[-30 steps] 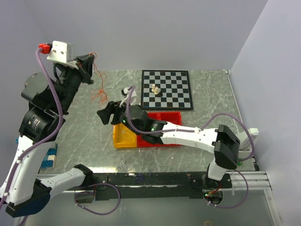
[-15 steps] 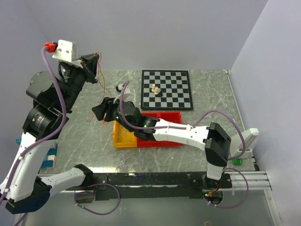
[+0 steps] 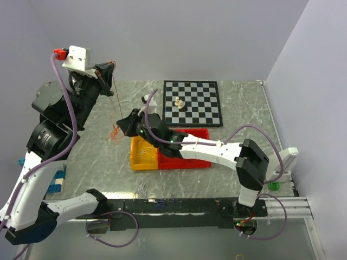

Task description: Untangle the cables

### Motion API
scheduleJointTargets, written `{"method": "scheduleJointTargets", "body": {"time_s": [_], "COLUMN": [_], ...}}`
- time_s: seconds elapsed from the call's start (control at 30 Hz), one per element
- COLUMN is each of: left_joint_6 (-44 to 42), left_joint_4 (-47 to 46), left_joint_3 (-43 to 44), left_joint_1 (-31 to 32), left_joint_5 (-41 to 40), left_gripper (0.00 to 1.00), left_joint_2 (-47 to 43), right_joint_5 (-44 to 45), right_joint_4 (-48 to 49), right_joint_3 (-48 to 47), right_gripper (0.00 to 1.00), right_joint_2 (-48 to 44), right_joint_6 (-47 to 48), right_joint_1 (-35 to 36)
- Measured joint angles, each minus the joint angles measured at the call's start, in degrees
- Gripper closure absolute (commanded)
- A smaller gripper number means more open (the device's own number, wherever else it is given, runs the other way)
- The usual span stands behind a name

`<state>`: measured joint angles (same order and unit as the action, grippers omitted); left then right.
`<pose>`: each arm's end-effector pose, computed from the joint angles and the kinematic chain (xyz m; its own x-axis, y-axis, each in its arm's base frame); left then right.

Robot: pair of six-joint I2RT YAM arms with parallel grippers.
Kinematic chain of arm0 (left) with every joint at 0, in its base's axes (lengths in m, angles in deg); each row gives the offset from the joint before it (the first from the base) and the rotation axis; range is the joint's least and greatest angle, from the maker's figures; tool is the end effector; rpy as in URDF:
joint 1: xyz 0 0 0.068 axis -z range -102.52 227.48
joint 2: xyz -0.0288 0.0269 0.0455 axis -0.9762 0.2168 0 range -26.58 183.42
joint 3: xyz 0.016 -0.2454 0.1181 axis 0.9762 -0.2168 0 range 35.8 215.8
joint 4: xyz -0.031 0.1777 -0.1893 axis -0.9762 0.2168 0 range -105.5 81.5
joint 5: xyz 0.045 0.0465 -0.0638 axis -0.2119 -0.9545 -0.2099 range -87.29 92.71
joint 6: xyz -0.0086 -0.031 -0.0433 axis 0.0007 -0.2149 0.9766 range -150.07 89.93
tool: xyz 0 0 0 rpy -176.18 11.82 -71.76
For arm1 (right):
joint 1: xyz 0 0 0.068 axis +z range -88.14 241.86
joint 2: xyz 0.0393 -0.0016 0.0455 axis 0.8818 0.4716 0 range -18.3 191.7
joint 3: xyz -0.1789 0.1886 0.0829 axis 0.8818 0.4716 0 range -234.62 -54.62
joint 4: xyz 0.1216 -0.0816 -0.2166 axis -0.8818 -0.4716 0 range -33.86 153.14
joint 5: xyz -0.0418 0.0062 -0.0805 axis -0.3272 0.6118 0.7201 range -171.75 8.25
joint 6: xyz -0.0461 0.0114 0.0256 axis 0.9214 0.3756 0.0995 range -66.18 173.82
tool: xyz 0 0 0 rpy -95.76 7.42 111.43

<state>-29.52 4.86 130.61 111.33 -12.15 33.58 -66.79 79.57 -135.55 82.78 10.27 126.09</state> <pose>0.1390 -0.0821 0.5579 0.2017 -0.1466 -0.9684 0.3340 0.9398 -0.0727 0.1951 0.3828 0.3375 -0.5428 0.4068 -0.7348 -0.5299 0.5129 0.6754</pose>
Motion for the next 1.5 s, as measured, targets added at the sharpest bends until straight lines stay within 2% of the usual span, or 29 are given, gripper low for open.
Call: {"method": "scheduleJointTargets", "body": {"time_s": [0.4, 0.77, 0.87, 1.03, 1.2, 1.5], "left_joint_6": [-4.04, -5.44, -5.2, -3.26, -2.62, -1.81], "left_joint_4": [0.52, 0.24, 1.27, 1.9, 2.45, 3.5], "left_joint_3": [0.07, 0.22, 1.2, 2.08, 2.51, 3.58], "left_joint_1": [0.11, 0.26, 0.26, 0.26, 0.26, 0.07], "left_joint_5": [-2.19, -2.38, -0.11, 7.56, 13.25, 19.21], "left_gripper": [0.99, 0.99, 0.99, 0.99, 0.99, 0.99], "left_joint_2": [0.04, 0.07, 0.15, -0.33, -0.5, -0.48], "right_joint_5": [-0.09, -3.98, -5.68, -8.9, -11.72, -13.18], "right_joint_4": [3.91, 8.37, 9.46, 10.4, 10.25, 9.86], "right_joint_3": [12.52, 19.04, 19.56, 19.5, 19.21, 19.23], "right_gripper": [1.0, 0.99, 0.98, 0.89, 0.88, 0.81], "right_joint_2": [-9.57, -14.84, -15.08, -15.08, -15.04, -15.04], "right_joint_6": [-0.55, 0.42, 1.09, 2.27, 3.19, 3.78], "right_joint_1": [0.0, 0.0, 0.0, 0.0, 0.0, -0.28]}}
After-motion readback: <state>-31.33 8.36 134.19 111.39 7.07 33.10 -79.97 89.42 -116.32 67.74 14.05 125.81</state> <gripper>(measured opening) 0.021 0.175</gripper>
